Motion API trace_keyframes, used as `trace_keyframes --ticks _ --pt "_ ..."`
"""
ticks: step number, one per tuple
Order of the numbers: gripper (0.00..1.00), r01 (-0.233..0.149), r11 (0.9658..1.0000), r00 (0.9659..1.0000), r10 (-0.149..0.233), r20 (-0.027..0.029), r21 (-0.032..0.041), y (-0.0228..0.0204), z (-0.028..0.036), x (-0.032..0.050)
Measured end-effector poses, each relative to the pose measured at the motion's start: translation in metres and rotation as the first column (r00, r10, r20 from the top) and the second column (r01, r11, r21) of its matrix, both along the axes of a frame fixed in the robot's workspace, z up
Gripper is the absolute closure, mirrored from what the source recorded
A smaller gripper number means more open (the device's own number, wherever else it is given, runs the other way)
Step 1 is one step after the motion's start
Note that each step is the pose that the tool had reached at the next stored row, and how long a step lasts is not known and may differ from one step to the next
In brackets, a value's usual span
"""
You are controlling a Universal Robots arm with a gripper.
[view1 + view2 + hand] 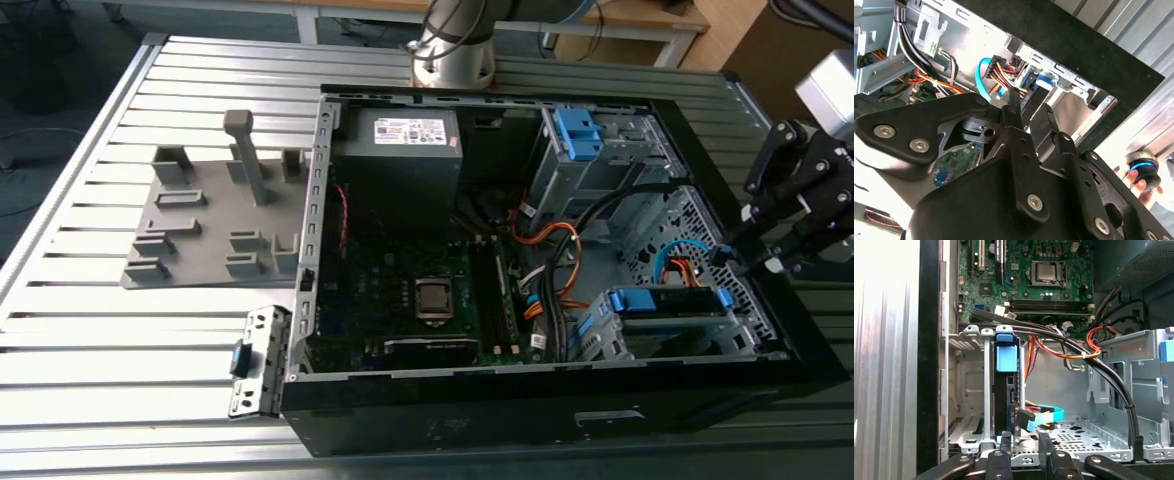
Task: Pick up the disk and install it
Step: 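Insert the second disk wire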
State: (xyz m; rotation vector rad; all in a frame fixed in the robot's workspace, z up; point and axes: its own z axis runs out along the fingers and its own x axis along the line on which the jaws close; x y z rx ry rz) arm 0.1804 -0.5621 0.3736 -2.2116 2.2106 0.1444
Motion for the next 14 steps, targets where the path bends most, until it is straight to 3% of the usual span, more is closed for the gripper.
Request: trace_keyframes --ticks 2,6,14 --pt "0.65 0.000 1.0000 1.0000 0.000 0.0036 -0.0060 0.0002 0.0010 -0.0033" --pt "0.65 0.000 1.0000 1.0000 0.000 0.0098 -0.0097 0.0005 0.0013 -0.0105" --pt "0.65 0.000 0.9999 0.9999 0.000 0.0112 -0.0114 -0.0008 0.0012 -0.0187"
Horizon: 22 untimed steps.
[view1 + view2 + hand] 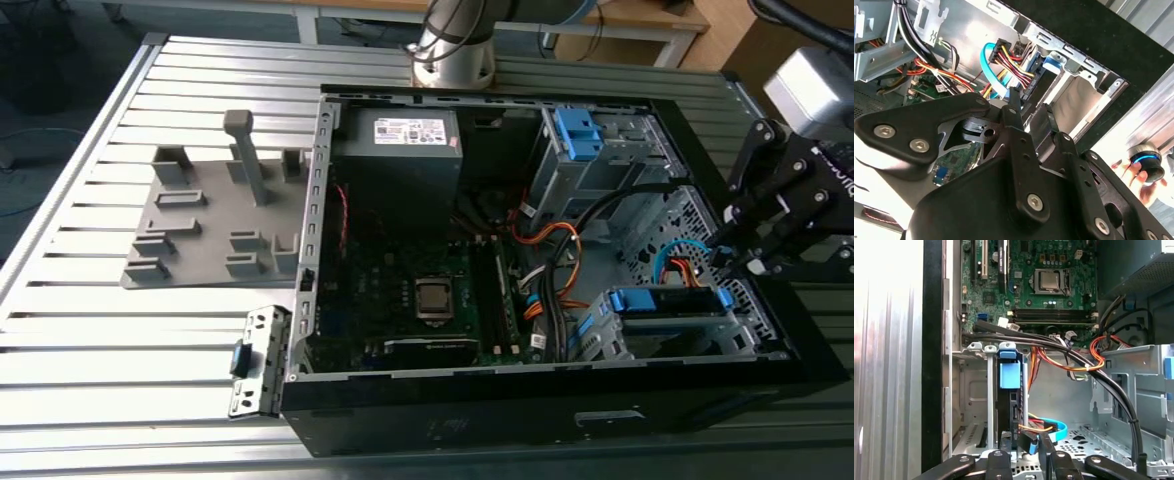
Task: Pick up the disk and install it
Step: 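Insert the second disk wire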
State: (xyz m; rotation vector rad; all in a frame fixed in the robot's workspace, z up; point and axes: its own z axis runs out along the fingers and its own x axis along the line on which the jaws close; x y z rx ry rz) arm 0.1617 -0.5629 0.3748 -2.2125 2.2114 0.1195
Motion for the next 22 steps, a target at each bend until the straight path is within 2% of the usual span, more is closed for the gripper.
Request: trace_keyframes --ticks 5,10,16,22 --pt "0.65 0.000 1.0000 1.0000 0.000 0.0000 -0.0041 -0.0016 -0.0010 -0.0003" --pt "0.65 0.000 1.0000 1.0000 0.000 0.0000 -0.0041 -0.0016 -0.0012 -0.0003" --pt "0.84 0.000 1.0000 1.0000 0.000 -0.0001 -0.0040 -0.0016 -0.0014 -0.0003" --pt "0.84 0.000 1.0000 1.0000 0.000 0.0000 -0.0040 -0.0017 -0.0016 -0.0003"
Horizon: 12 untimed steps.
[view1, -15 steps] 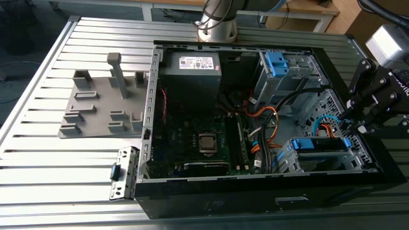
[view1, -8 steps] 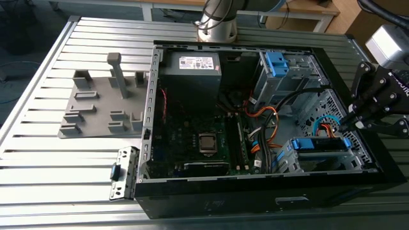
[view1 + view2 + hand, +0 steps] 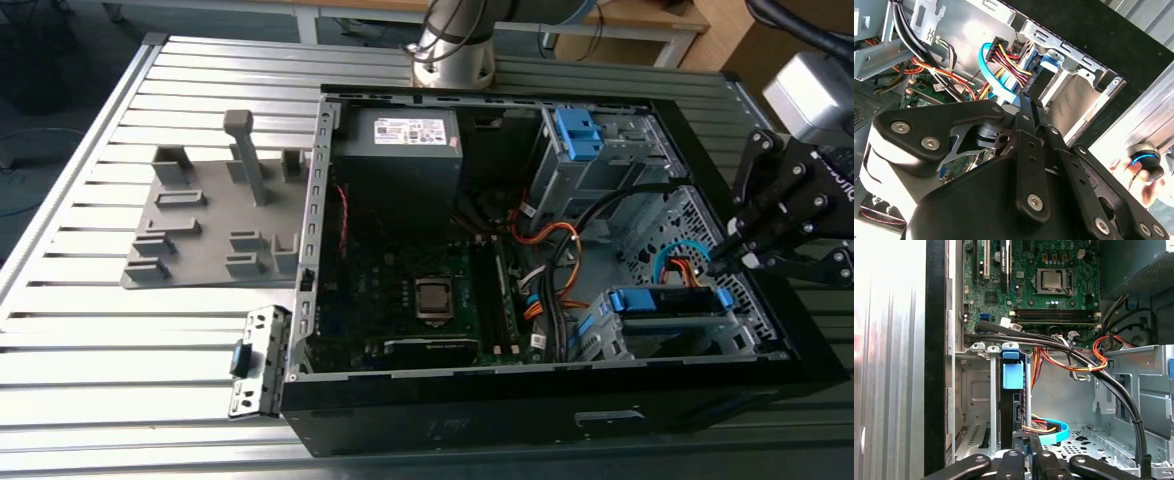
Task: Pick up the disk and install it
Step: 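Insert the second disk wire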
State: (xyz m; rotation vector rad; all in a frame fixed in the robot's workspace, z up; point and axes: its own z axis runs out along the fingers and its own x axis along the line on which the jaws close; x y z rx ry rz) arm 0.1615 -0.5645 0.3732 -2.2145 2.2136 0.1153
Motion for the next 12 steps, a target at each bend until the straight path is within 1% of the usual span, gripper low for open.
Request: trace_keyframes --ticks 2,5,7,12 --pt "0.84 0.000 1.0000 1.0000 0.000 0.0000 0.0002 -0.0002 -0.0002 -0.0002" --pt "0.84 0.000 1.0000 1.0000 0.000 0.0002 0.0010 -0.0021 -0.0017 -0.0039" --pt "0.84 0.000 1.0000 1.0000 0.000 0.0001 0.0063 -0.0034 -0.0035 -0.0066" --pt "0.84 0.000 0.9997 1.0000 0.000 0.0001 0.0252 -0.0055 -0.0079 -0.0097"
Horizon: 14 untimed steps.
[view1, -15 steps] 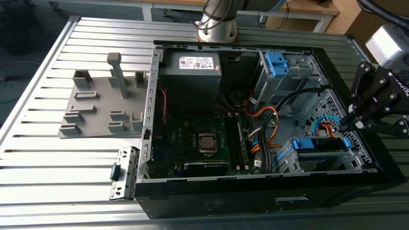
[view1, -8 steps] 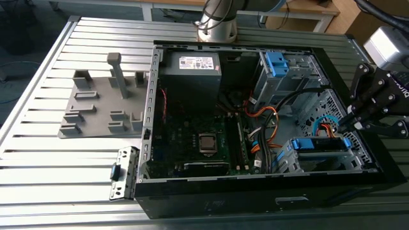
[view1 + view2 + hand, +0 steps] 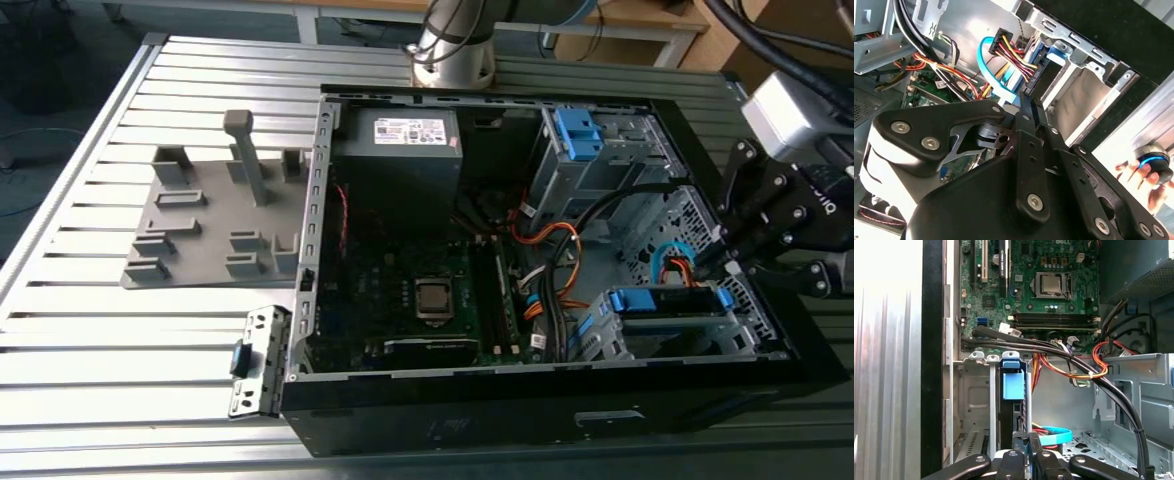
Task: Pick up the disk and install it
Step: 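Insert the second disk wire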
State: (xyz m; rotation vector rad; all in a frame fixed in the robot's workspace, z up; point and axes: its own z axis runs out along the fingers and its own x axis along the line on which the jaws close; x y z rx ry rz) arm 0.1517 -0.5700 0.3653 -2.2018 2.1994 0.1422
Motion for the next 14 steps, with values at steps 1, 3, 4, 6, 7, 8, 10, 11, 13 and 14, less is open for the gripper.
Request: trace_keyframes --ticks 1,3,4,6,7,8,10,11,13,14 --pt "0.84 0.000 1.0000 1.0000 0.000 0.0000 0.0032 -0.0004 -0.0011 0.0000" --pt "0.84 0.000 1.0000 1.0000 0.000 0.0000 0.0086 -0.0012 -0.0040 -0.0001" --pt "0.84 0.000 1.0000 1.0000 0.000 0.0000 0.0087 -0.0014 -0.0057 -0.0001" --pt "0.84 0.000 1.0000 1.0000 0.000 0.0001 0.0085 -0.0016 -0.0086 -0.0007" --pt "0.84 0.000 1.0000 1.0000 0.000 0.0001 0.0086 -0.0017 -0.0099 -0.0012" --pt "0.84 0.000 1.0000 1.0000 0.000 0.0000 0.0086 -0.0017 -0.0114 -0.0014" --pt "0.84 0.000 1.0000 1.0000 0.000 0.0000 0.0086 -0.0017 -0.0149 -0.0014" --pt "0.84 0.000 1.0000 1.0000 0.000 0.0000 0.0087 -0.0018 -0.0167 -0.0015" --pt "0.84 0.000 1.0000 1.0000 0.000 0.0000 0.0086 -0.0018 -0.0189 -0.0024" --pt "0.84 0.000 1.0000 1.0000 0.000 0.0000 0.0086 -0.0017 -0.0195 -0.0030"
